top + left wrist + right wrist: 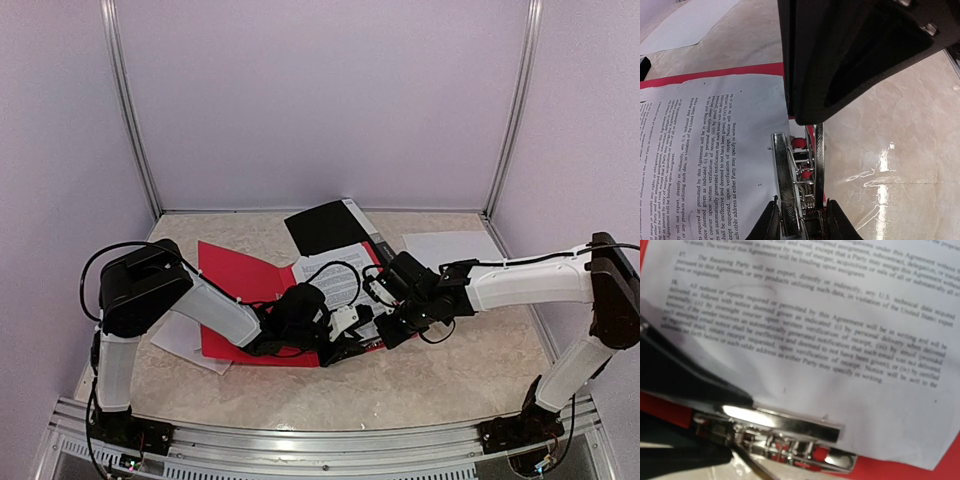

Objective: Put the files into the folder
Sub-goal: Clamp the file and folder together.

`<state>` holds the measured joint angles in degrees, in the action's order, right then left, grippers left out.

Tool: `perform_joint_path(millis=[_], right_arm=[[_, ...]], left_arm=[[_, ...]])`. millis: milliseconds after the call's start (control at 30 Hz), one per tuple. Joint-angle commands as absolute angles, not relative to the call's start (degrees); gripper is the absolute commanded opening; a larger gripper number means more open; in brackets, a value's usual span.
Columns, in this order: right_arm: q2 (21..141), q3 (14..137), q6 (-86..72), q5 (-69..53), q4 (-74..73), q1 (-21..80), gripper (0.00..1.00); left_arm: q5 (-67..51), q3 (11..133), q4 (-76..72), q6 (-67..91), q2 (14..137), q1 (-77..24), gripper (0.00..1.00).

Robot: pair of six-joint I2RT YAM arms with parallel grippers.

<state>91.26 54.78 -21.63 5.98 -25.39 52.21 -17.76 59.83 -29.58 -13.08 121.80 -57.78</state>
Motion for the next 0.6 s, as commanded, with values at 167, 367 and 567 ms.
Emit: perform_joint_path(millis=[167, 367, 567], right_arm=[[92.42, 51.53, -19.41, 3.66, -25.28, 49.66, 0.0], [93.31, 50.13, -18.36, 2.21, -23.23, 47.92, 0.0], [94.99, 50.07, -16.91, 0.91, -21.93, 46.47, 0.0]], left_arm=[[-18.93, 57.51, -26.88, -14.62, 124.28, -57.65, 0.26], [-19.87, 57.05, -27.07, -15.24, 124.11, -57.62, 0.26], [-20.57, 57.04, -26.33, -16.33, 123.93, -57.72, 0.25]])
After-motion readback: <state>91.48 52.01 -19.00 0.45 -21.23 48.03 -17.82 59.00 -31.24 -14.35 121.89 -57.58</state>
